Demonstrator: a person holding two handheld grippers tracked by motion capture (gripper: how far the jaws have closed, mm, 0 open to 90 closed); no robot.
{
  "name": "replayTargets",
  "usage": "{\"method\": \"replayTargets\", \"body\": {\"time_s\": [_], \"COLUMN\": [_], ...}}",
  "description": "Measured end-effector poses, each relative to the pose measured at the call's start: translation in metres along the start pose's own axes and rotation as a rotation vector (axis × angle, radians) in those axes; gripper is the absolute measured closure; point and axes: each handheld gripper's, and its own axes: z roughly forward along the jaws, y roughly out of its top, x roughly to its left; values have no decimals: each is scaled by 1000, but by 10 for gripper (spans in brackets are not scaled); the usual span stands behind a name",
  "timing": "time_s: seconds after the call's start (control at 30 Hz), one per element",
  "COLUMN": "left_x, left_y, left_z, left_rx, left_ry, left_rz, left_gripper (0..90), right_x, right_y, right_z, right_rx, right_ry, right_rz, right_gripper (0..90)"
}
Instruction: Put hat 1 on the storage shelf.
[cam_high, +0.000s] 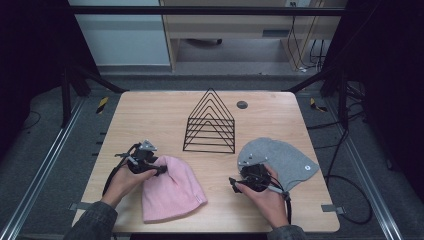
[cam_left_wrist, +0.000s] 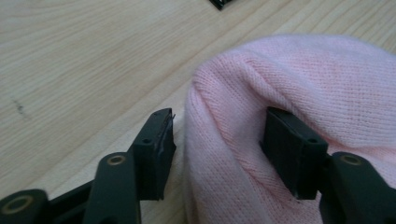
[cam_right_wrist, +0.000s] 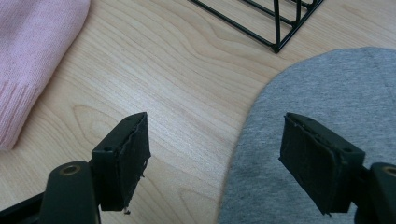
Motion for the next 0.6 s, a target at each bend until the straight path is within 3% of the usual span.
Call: {"method": "replayTargets", "body": {"time_s": [0.17, 0.4, 0.6], "left_x": [-3, -4, -6], "left_y": [1, 3, 5], "left_z": [1, -3, -12], "left_rx": [13, -1, -38], "left_ry": [-20, -29, 9], "left_rz": [9, -11, 15], "left_gripper": [548, 752, 789], "right_x": [0, 0, 0], "right_y": [0, 0, 0], "right_z": [1, 1, 0], "right_rx": [3, 3, 1], "right_ry": [1, -4, 0], "right_rz": [2, 4, 1], "right_gripper": [241, 241, 242]}}
